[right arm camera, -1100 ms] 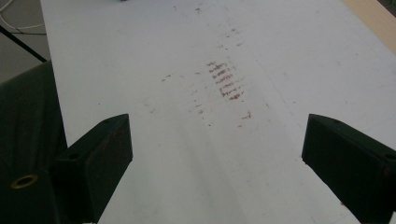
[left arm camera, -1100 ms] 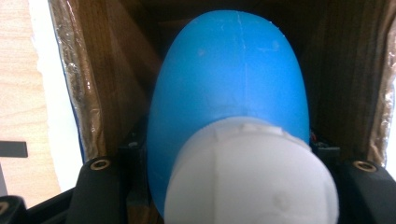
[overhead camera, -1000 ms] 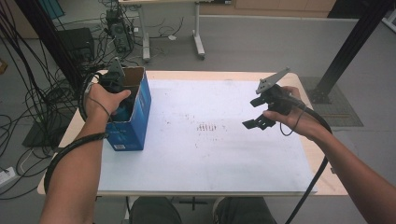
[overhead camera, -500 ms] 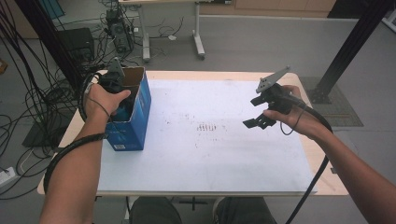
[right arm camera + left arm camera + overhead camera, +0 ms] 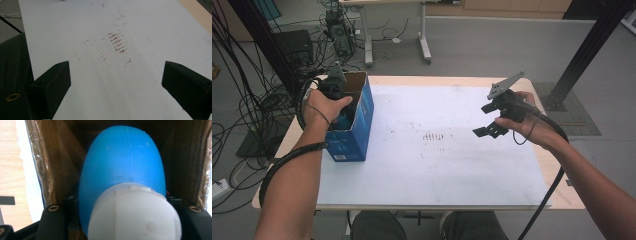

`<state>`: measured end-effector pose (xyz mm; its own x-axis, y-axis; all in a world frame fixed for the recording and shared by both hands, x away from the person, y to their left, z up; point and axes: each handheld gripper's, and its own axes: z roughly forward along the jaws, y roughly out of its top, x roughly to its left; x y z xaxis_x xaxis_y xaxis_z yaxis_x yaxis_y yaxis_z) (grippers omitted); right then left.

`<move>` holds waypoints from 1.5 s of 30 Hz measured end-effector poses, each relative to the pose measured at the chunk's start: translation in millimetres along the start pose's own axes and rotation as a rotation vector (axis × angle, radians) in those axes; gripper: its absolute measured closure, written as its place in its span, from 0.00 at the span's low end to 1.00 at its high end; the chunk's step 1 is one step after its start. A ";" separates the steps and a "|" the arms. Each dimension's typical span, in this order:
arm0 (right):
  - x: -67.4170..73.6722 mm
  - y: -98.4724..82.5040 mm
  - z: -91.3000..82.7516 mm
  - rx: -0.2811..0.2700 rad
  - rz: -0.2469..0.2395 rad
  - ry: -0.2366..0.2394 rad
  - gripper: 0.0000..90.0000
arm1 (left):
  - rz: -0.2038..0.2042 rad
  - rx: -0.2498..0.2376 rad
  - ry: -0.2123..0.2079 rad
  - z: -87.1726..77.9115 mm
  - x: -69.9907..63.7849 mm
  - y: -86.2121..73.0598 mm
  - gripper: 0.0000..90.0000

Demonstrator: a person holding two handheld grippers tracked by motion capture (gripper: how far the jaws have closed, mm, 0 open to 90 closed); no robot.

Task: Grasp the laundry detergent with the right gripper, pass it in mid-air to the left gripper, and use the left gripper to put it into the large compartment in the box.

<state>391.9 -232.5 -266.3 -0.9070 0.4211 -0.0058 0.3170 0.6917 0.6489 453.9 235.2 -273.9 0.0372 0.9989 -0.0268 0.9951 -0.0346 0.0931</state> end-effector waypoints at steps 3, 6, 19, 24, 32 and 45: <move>-0.2 -0.7 -0.2 -0.001 0.003 -0.001 0.10 | -0.001 0.000 -0.001 0.0 0.2 0.0 0.41; -0.1 -0.9 -0.2 0.000 0.003 0.000 0.10 | -0.003 0.000 -0.001 0.0 -0.2 0.0 0.41; 0.0 -1.3 -1.5 -0.003 0.003 -0.002 0.10 | 0.000 0.001 0.005 0.1 -1.8 0.1 0.41; -0.2 -1.9 -2.6 -0.005 0.004 -0.004 0.10 | 0.000 0.001 0.006 0.1 -2.0 0.1 0.41; -0.1 -1.8 -2.7 -0.005 0.003 -0.004 0.10 | 0.001 0.000 0.006 0.1 -1.5 0.2 0.41; 0.5 -0.4 -4.4 -0.009 0.002 -0.006 0.10 | -0.002 0.001 0.004 0.2 -1.4 0.4 0.41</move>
<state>390.0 -235.2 -263.2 -0.9048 0.4257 -0.0091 0.3161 0.6857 0.6557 454.3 233.7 -274.0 0.0352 0.9991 -0.0234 0.9952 -0.0329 0.0924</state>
